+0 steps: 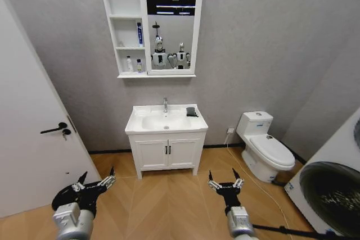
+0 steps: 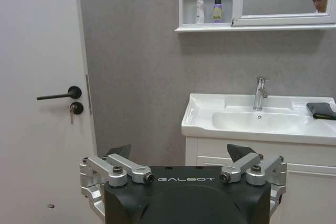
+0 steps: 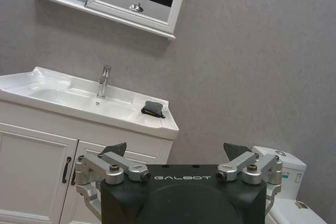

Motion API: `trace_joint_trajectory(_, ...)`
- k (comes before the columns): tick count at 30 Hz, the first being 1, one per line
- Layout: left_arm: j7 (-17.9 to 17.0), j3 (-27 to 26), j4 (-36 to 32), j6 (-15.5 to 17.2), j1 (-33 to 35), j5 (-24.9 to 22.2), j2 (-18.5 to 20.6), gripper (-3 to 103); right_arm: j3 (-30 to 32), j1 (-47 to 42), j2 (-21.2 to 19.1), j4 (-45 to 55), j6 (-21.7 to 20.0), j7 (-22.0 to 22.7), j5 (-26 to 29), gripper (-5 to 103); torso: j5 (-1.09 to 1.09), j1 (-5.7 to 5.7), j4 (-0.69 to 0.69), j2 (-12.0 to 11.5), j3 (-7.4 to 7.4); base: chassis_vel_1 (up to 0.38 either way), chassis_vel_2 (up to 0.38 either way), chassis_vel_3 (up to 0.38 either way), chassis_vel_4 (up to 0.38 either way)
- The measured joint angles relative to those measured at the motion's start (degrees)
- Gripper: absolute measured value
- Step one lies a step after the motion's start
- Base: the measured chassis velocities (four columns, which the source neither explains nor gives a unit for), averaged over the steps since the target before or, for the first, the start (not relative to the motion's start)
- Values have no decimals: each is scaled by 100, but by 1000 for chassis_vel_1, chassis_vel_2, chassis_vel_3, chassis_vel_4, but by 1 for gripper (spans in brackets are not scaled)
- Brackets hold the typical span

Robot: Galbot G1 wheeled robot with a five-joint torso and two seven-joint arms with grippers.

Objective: Move facial cleanser and shampoo from washbasin to cabinet, then wipe washbasin with towel.

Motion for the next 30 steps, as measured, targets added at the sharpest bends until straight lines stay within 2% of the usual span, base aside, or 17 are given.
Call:
trace_joint_trajectory(3, -2, 0, 0, 0, 0, 0, 0, 100, 15, 43, -51, 5, -44, -65, 24, 100, -2, 0, 1, 1, 0, 50, -18, -125, 132)
trace_joint_trajectory(5, 2, 1, 0, 0, -2, 0, 0, 100, 26, 139, -158, 6, -222, -21, 69, 100, 1, 3, -7, -2, 2, -34, 29, -32, -1)
trace_joint_trajectory(9, 2, 1, 0, 0, -2, 0, 0, 100, 27, 179, -215, 3, -297, 32, 168, 100, -2, 12, -2, -6, 4, -68, 14, 25, -26)
trace_joint_trajectory(30, 1, 1, 0, -1, -1, 0, 0, 100, 27, 179, -219, -3, -302, 60, 187, 100, -1, 6, -2, -3, 2, -8, 11, 14, -7)
